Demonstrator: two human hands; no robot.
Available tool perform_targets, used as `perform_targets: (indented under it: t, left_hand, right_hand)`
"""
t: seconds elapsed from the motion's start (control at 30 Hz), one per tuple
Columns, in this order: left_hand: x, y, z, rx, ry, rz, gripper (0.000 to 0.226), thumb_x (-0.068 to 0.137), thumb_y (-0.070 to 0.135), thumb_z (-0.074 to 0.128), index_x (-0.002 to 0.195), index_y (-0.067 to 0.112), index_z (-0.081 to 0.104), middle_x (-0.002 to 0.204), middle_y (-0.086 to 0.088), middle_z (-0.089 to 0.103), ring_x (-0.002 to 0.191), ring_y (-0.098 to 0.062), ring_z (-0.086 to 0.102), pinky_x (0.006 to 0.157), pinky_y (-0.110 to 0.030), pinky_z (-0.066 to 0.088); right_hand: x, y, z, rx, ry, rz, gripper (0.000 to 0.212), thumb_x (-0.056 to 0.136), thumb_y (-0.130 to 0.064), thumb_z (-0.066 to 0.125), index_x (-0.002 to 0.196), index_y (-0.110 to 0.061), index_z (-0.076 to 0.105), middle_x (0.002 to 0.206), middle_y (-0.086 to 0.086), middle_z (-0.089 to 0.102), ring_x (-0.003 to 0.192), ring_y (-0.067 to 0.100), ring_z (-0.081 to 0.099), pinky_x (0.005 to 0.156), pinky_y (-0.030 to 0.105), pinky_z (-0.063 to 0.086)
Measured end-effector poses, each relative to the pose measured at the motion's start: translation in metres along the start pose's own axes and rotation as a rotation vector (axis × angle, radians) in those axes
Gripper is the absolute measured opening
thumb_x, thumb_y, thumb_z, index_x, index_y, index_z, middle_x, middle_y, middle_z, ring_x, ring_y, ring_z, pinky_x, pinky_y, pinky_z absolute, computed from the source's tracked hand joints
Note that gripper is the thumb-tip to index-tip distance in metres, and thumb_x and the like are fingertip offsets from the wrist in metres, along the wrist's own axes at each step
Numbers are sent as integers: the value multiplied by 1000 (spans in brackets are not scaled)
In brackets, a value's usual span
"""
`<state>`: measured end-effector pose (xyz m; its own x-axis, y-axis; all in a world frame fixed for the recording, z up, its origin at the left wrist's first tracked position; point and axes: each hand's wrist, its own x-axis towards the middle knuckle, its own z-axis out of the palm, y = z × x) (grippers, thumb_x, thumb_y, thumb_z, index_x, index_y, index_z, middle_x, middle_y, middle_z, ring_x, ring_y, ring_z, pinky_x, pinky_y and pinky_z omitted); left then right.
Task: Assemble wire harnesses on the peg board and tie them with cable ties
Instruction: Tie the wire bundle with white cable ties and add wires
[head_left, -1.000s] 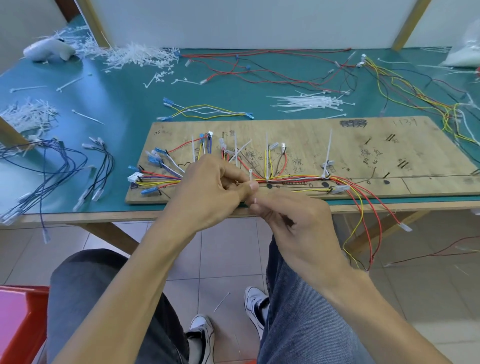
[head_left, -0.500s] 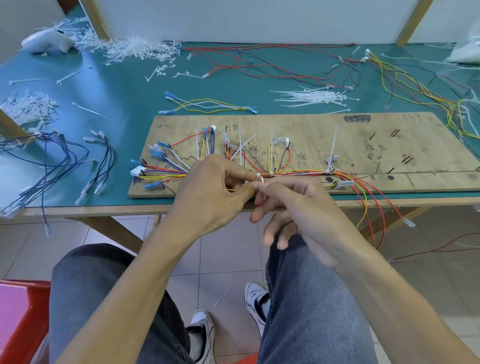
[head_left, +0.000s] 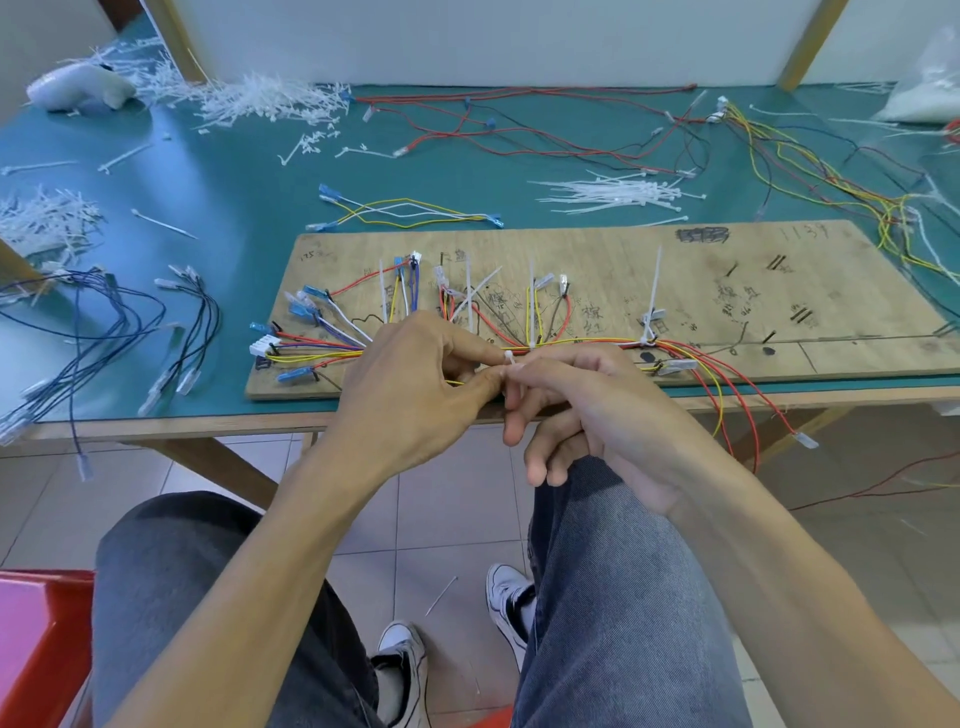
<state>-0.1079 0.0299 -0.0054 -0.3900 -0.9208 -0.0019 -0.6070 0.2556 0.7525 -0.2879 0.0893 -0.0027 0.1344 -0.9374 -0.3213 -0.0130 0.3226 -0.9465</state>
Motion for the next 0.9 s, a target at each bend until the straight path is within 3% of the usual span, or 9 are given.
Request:
perform_targets:
  t: [0.37,0.57,0.7,0.9]
  left_hand:
    - [-5,3,-1,70,-11,39,23,85,51,58,98,58,76,67,16,72,78,-18,71,75,-49,60]
    - [-4,0,-2,126,-2,96,14,95,49,63,98,53,76,67,10,70,74,-20,66,69,-49,58]
    - [-5,-1,-3,122,-9,98,15,95,53,63,97,51,77,68,8,70,75,-21,65,67,-48,57]
    - [-5,-2,-3,100,-38,83,15,97,50,65,89,56,76,72,11,73,80,-19,72,72,-50,59]
  right_hand:
    - [4,0,-1,82,2,-3,28,105,-26,64,91,-3,73,73,16,69,51,20,67,44,23,51]
    - [6,10,9,171,157,-86,27,99,-26,72,91,0,73,74,18,74,51,20,71,43,23,53]
    - [4,19,15,186,263,-160,27,96,-23,76,109,-7,58,76,21,75,50,29,71,41,27,51]
    - [5,16,10,96,205,-208,11,99,-18,74,108,-12,74,71,21,73,49,29,70,39,26,49]
